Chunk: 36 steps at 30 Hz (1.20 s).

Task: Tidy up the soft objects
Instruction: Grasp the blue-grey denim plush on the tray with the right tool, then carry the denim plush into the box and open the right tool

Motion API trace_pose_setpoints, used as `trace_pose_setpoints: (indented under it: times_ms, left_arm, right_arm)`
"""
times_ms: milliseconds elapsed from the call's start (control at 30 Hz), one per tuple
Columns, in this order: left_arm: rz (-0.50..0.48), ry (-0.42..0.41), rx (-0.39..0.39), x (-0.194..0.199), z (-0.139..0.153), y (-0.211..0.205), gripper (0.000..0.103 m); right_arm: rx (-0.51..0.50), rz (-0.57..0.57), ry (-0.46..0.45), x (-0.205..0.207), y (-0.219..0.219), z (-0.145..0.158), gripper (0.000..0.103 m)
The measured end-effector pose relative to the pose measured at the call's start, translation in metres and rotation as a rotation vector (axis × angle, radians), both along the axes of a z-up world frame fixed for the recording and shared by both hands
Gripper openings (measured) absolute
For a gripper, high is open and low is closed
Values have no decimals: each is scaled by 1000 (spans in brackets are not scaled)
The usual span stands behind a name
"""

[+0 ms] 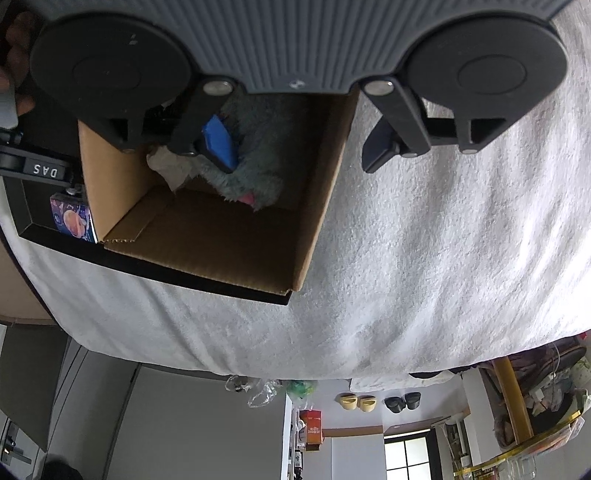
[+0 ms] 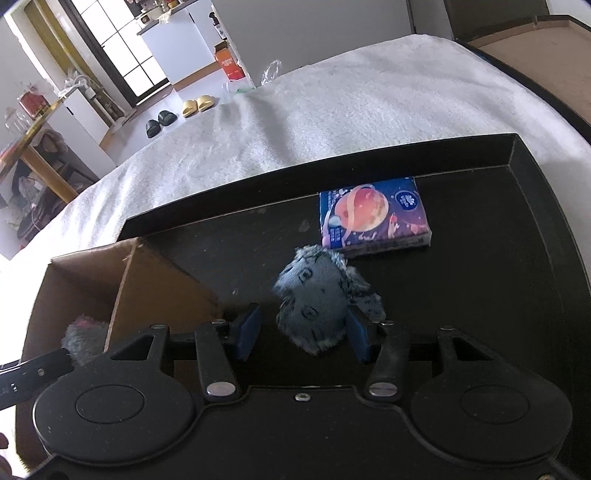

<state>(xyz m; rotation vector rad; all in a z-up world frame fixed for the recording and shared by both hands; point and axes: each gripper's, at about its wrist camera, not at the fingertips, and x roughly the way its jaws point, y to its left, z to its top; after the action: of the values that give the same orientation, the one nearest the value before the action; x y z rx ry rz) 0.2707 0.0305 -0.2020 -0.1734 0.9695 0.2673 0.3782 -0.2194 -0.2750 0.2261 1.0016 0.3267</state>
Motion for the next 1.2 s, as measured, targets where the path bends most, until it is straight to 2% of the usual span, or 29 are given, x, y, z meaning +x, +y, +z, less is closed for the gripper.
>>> trace_pose_setpoints:
  times_ms: [167, 267, 367, 500, 800, 1200]
  left_arm:
    - [10, -6, 9, 4, -1, 0, 76]
    - [12, -9, 10, 6, -2, 0, 76]
    - [10, -11, 11, 6, -2, -1, 77]
    - [8, -9, 3, 5, -1, 0, 77]
    - [-16, -3, -30, -5, 2, 3, 77]
    - [-22, -55, -76, -24, 13, 12, 76]
  right_arm:
    - [-39, 17, -21, 4, 6, -4, 50]
    - [-94, 35, -37, 2, 11, -2, 38]
    - [-88, 41, -35, -1, 8, 1, 30]
    - [-74, 40, -13, -5, 3, 5, 28]
    - [-79, 36, -26, -21, 5, 21, 27]
    - [-83, 37, -102, -38, 18, 70, 27]
